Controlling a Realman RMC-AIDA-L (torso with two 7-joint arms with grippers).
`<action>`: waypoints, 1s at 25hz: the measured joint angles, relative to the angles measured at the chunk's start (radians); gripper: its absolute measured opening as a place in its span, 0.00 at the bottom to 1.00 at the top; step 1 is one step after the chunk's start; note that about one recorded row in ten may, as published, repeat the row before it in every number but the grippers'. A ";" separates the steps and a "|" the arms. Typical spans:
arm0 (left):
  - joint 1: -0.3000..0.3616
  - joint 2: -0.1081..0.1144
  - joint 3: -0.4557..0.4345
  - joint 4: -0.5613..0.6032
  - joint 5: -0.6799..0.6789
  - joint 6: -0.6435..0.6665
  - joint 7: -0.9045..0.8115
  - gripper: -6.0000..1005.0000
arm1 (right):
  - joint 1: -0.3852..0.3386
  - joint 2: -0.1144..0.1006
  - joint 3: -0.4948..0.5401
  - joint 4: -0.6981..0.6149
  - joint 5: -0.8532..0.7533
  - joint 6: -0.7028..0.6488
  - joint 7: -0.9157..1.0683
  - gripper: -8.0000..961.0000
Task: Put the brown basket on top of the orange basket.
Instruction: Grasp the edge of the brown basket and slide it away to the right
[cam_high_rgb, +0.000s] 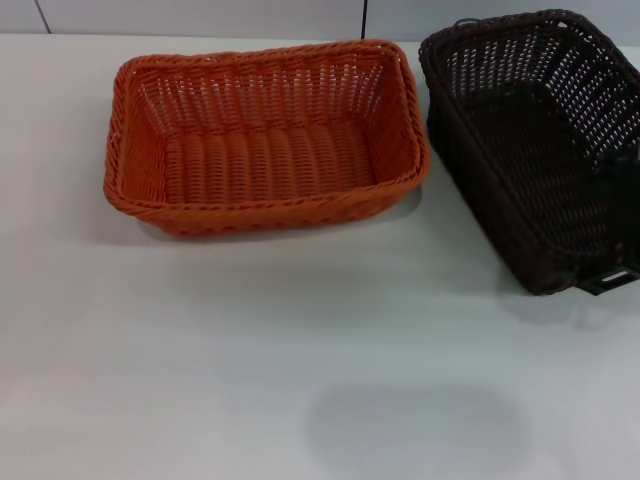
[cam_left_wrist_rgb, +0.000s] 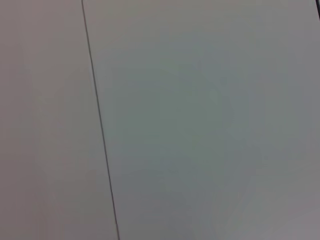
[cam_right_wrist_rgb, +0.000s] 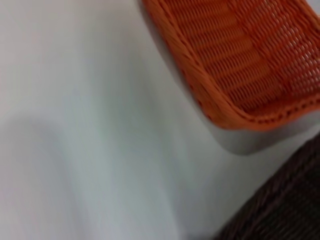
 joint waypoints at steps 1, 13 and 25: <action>0.000 0.001 -0.004 -0.001 0.000 -0.001 0.000 0.81 | 0.001 0.000 0.000 0.004 -0.005 -0.002 0.000 0.86; -0.007 0.003 -0.013 -0.002 0.000 -0.022 0.001 0.81 | 0.006 0.001 -0.011 0.160 -0.136 0.029 0.004 0.86; -0.007 -0.004 -0.011 -0.001 0.008 -0.025 0.001 0.81 | 0.029 0.002 -0.098 0.388 -0.216 0.218 0.004 0.85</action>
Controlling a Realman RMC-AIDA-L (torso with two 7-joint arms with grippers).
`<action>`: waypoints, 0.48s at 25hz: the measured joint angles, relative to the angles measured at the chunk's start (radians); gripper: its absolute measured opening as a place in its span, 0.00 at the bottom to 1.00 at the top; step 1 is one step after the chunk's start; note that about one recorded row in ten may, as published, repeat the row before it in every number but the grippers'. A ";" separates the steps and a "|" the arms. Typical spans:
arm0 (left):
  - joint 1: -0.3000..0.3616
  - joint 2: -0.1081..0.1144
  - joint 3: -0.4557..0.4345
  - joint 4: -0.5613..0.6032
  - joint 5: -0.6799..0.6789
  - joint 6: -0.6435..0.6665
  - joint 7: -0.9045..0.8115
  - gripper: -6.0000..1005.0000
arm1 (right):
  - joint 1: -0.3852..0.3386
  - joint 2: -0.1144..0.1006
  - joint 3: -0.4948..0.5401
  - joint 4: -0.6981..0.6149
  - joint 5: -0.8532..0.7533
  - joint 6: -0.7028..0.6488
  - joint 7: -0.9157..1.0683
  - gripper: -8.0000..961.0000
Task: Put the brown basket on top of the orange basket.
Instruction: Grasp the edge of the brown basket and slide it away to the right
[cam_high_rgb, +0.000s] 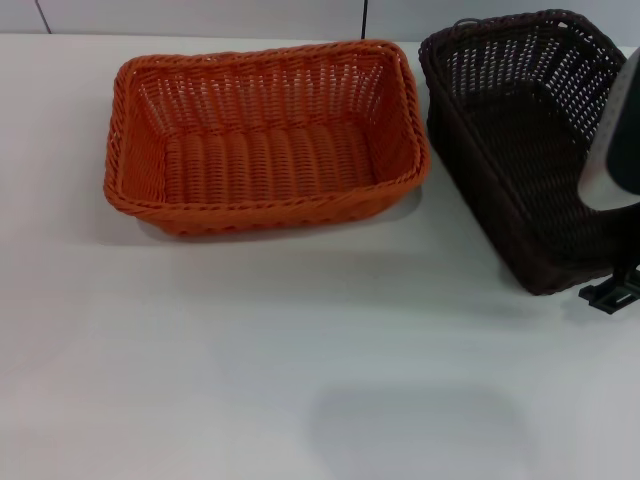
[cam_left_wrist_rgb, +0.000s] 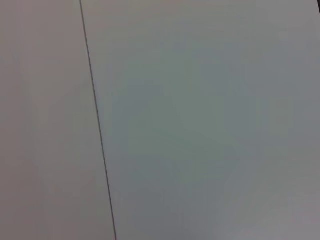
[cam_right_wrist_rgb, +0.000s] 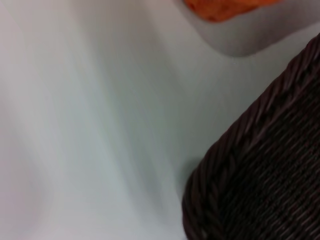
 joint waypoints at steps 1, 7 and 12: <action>0.000 0.000 0.001 0.000 0.000 0.000 0.000 0.81 | 0.000 0.000 0.000 0.000 0.000 0.000 0.000 0.83; -0.005 0.000 -0.001 0.001 0.000 0.000 0.000 0.81 | 0.006 0.000 -0.062 0.049 -0.070 0.065 -0.008 0.71; -0.009 0.000 0.002 0.000 0.000 0.000 0.001 0.81 | 0.007 0.001 -0.076 0.049 -0.074 0.087 -0.015 0.59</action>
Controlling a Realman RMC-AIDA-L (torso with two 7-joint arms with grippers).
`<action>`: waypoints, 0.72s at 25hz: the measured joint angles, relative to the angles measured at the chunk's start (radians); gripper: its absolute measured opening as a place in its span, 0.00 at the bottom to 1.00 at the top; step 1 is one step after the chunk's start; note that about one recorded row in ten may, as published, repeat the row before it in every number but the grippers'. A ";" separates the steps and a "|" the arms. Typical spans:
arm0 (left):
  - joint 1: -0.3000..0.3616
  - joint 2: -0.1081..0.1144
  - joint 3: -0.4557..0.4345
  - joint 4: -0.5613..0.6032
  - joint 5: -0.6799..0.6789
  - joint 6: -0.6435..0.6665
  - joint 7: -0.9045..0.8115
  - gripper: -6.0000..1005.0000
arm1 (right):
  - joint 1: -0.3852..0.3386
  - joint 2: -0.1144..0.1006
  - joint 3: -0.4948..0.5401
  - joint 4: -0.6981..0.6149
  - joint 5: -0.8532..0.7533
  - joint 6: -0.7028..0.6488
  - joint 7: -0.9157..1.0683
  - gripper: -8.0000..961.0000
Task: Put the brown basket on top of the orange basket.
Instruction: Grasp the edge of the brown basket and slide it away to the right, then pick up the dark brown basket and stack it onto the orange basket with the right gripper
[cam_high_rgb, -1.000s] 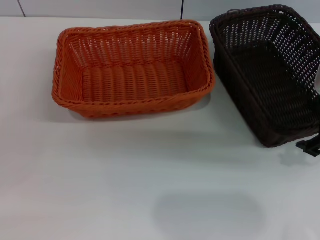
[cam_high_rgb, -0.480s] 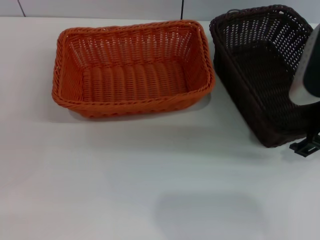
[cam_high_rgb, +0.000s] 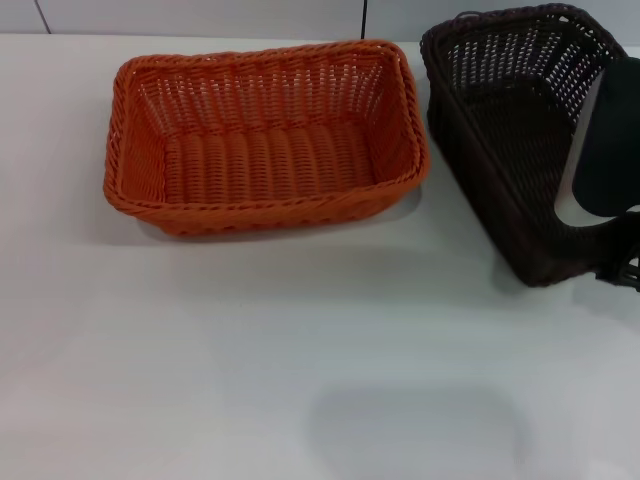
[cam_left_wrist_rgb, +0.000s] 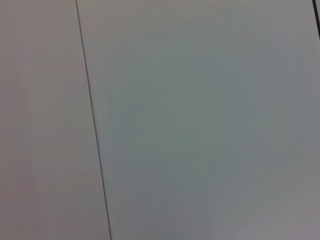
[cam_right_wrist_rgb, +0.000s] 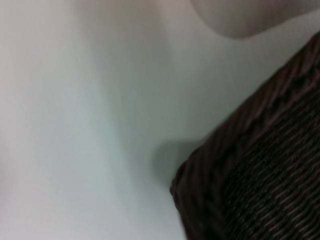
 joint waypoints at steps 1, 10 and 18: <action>0.000 0.000 0.000 0.000 0.000 0.000 0.000 0.81 | 0.000 0.000 0.000 0.000 0.000 0.000 0.000 0.56; -0.001 0.000 -0.003 0.000 -0.001 0.001 0.040 0.81 | -0.065 0.000 -0.006 -0.146 -0.002 0.080 0.003 0.26; 0.000 0.002 -0.004 0.000 -0.001 0.003 0.041 0.81 | -0.134 0.000 -0.053 -0.361 -0.002 0.084 -0.027 0.22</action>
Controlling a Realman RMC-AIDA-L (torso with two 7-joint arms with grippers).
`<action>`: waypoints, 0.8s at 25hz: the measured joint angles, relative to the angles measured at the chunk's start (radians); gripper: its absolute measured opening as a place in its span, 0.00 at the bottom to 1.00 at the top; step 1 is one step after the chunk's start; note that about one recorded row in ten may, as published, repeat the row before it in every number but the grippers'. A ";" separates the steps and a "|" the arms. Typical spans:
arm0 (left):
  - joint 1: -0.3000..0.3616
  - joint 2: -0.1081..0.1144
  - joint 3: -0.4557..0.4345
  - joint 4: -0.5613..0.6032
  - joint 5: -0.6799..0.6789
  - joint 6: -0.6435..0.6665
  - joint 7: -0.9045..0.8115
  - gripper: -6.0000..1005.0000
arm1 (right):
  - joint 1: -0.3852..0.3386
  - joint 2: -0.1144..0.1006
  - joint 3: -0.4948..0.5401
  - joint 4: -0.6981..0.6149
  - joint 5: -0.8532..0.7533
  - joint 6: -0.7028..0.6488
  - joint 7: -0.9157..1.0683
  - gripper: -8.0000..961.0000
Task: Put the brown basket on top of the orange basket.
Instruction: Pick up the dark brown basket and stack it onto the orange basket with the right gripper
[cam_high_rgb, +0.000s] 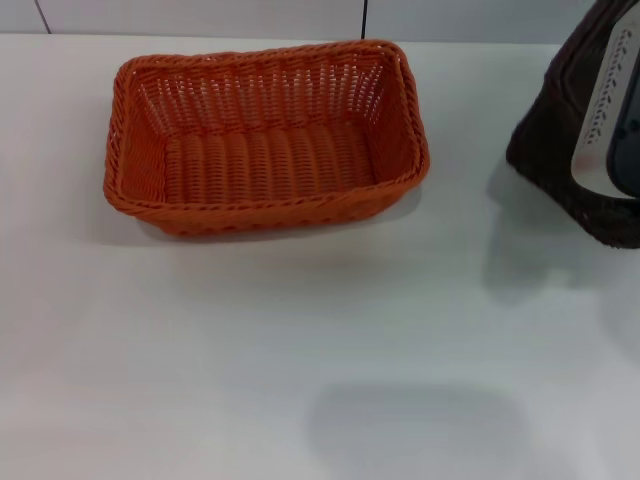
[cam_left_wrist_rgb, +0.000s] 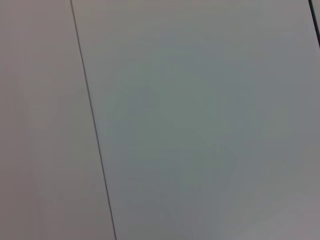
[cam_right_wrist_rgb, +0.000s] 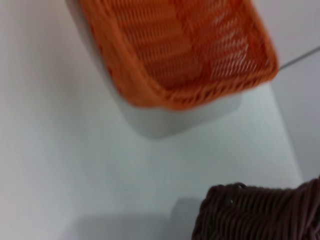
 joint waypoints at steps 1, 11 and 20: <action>0.000 0.000 0.000 0.000 0.000 0.000 0.000 0.81 | -0.006 0.000 -0.007 -0.029 0.000 -0.004 -0.004 0.22; 0.000 0.003 0.000 0.002 -0.001 0.000 0.008 0.81 | 0.003 0.000 -0.118 -0.078 0.000 0.129 -0.249 0.22; 0.002 0.000 0.000 0.004 -0.006 0.000 0.008 0.81 | -0.048 0.003 -0.328 0.025 0.000 0.544 -0.848 0.22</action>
